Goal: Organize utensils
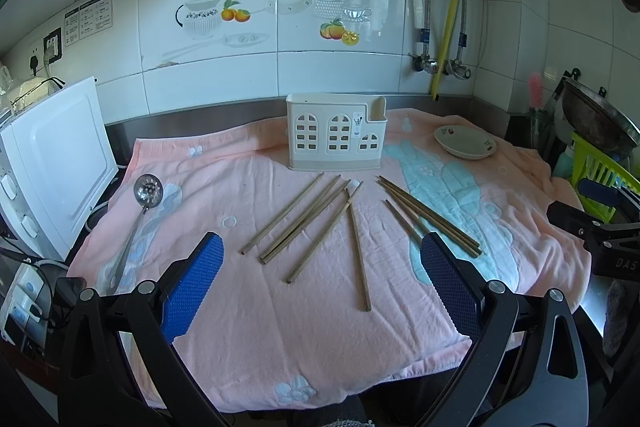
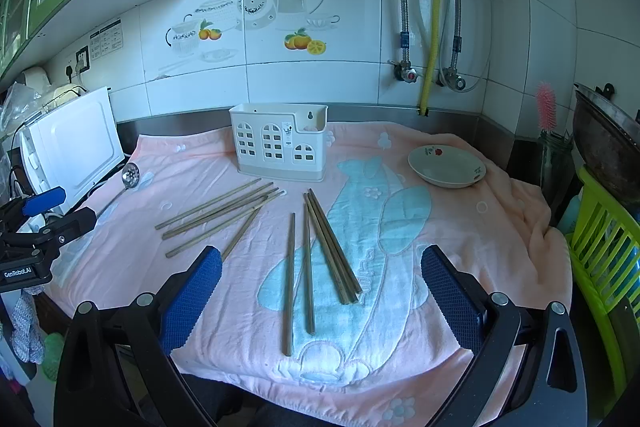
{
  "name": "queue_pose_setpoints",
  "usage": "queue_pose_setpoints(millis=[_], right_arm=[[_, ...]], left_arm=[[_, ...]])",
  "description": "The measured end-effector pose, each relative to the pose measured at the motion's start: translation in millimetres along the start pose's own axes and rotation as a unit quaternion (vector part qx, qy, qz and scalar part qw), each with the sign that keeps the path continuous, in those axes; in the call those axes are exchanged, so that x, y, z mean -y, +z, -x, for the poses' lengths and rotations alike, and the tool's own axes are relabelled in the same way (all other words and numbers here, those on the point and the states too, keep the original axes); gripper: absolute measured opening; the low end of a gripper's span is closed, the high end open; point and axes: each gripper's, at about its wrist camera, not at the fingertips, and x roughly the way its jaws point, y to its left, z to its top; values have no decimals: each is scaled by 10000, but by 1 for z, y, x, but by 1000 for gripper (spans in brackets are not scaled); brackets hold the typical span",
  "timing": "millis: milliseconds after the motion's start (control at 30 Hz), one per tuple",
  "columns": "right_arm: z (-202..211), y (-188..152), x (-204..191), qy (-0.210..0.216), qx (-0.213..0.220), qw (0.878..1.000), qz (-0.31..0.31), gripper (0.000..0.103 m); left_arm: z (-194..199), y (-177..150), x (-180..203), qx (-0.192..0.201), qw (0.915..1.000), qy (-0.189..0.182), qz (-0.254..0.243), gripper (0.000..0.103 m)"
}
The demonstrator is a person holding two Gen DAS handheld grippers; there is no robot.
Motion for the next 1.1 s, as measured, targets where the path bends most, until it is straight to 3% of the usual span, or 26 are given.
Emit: queue_pose_setpoints(millis=[1100], right_arm=[[-7, 2, -4, 47, -11, 10000, 31, 97]], left_arm=[[-4, 3, -5, 34, 10000, 43, 45, 97]])
